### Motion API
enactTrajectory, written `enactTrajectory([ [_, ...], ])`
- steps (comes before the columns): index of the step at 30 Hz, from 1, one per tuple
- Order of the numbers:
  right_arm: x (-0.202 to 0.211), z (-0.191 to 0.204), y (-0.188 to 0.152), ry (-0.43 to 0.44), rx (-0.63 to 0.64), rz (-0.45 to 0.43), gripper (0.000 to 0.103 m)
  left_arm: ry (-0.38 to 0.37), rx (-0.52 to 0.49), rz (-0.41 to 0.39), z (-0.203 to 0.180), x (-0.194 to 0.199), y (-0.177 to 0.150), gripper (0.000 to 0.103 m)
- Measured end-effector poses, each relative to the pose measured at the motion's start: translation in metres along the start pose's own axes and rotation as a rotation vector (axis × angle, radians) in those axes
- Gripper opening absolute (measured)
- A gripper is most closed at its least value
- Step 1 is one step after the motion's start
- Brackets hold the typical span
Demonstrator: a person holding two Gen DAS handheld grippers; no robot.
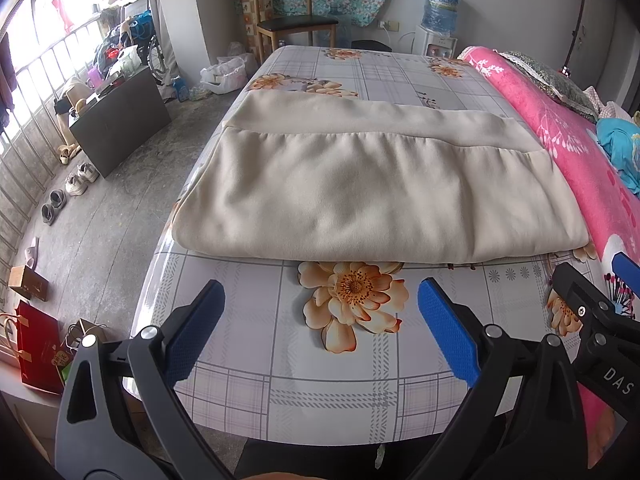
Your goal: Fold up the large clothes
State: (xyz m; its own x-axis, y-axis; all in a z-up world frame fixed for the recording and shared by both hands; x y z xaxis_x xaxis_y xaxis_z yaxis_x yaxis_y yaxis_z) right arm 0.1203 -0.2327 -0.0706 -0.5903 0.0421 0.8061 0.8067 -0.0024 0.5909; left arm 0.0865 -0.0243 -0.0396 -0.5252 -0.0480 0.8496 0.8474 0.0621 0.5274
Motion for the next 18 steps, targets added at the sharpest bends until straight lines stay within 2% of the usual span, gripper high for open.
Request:
enactTrajectory([
  [18,0.0023,-0.0043,-0.001,-0.028,-0.015,0.011,0.097,-0.006,-0.004,0.003,-0.0045,-0.003,-0.004,0.094],
])
Point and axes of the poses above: each gripper's, at about its wrist camera, not at the fingertips, and x roughly against the way its jaws point, z to its left, y to its top, the point moved 10 cm from there along -x, roughly the way its jaws point, and after that the axes turned 1 degree about -x, right-handed, at the moved point
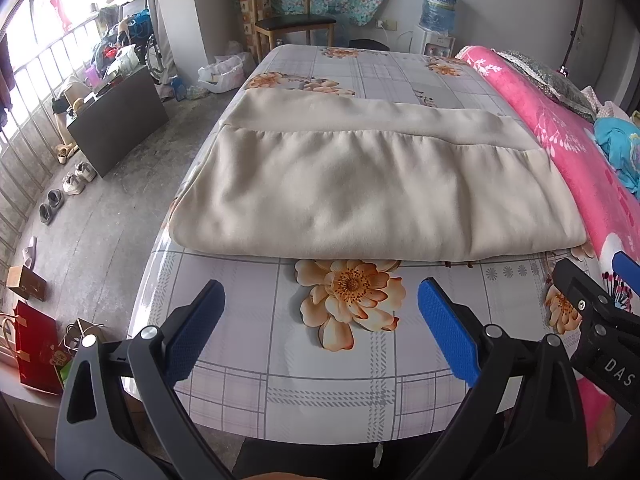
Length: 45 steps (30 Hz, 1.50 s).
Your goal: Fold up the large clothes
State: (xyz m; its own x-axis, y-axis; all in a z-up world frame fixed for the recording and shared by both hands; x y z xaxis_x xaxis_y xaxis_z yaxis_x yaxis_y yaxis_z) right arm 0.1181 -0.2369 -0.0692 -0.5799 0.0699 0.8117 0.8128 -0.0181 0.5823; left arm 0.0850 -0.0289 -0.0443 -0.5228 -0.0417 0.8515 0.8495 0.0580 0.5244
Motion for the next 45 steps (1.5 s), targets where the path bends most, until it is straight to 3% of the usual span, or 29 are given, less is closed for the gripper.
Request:
enactTrajectory([
  [12,0.013,-0.025,0.01,-0.089,-0.031,-0.021,0.097,-0.006,0.007,-0.005,0.001,0.002,0.002,0.094],
  [18,0.04,-0.07,0.032,-0.225,-0.093,-0.1,0.097,-0.029,0.001,-0.014,-0.004,0.003,0.006,0.094],
  [24,0.061,-0.104,0.043,-0.306,-0.153,-0.142,0.097,-0.051,-0.009,-0.017,-0.01,0.002,0.009,0.094],
  [45,0.068,-0.113,0.041,-0.328,-0.156,-0.149,0.097,-0.051,-0.006,-0.037,-0.009,0.005,0.016,0.094],
])
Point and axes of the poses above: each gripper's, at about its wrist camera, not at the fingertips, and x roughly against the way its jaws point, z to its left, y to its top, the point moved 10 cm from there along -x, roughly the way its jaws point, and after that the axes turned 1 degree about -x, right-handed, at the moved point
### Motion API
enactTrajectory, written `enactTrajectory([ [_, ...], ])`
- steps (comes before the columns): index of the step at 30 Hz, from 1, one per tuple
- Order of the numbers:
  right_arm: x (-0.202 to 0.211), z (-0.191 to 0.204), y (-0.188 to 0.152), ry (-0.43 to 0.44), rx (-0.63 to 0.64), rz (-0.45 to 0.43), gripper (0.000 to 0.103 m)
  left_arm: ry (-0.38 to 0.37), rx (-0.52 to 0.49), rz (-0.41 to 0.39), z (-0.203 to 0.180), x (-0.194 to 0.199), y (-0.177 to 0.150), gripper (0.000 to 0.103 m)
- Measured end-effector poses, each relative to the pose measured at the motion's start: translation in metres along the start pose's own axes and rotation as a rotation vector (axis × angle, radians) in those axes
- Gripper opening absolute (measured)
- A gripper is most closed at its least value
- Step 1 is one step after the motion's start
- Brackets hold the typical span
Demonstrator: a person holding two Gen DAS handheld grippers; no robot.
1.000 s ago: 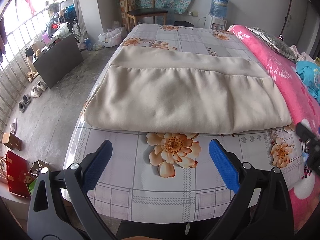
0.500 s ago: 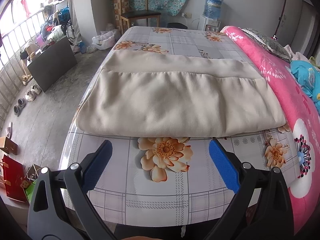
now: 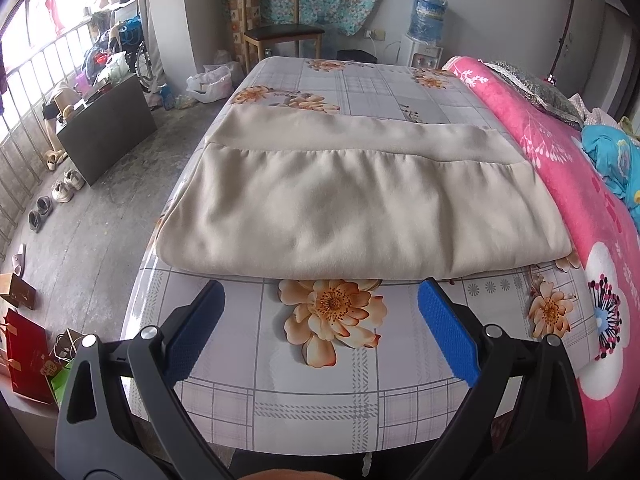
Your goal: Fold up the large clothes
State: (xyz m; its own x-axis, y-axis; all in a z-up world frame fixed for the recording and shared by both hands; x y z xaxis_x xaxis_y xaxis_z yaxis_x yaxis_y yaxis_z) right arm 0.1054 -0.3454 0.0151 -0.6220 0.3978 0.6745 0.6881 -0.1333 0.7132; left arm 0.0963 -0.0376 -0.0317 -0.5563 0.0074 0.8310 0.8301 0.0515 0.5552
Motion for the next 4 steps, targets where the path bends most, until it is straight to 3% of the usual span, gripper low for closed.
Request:
enactTrajectory([
  [4,-0.0001,0.0008,0.0002,-0.001,-0.001,0.0,0.097,0.002,0.0,-0.005,0.0002,0.0018,0.001,0.094],
])
Point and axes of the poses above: each gripper's, at about its wrist camera, not at the fingertips, and x roughly against the way its jaws point, z to its left, y to its top, the point moved 10 cm from there along -x, roughly the way its jaws point, and after that the axes turned 1 degree about -x, right-handed, at the moved point
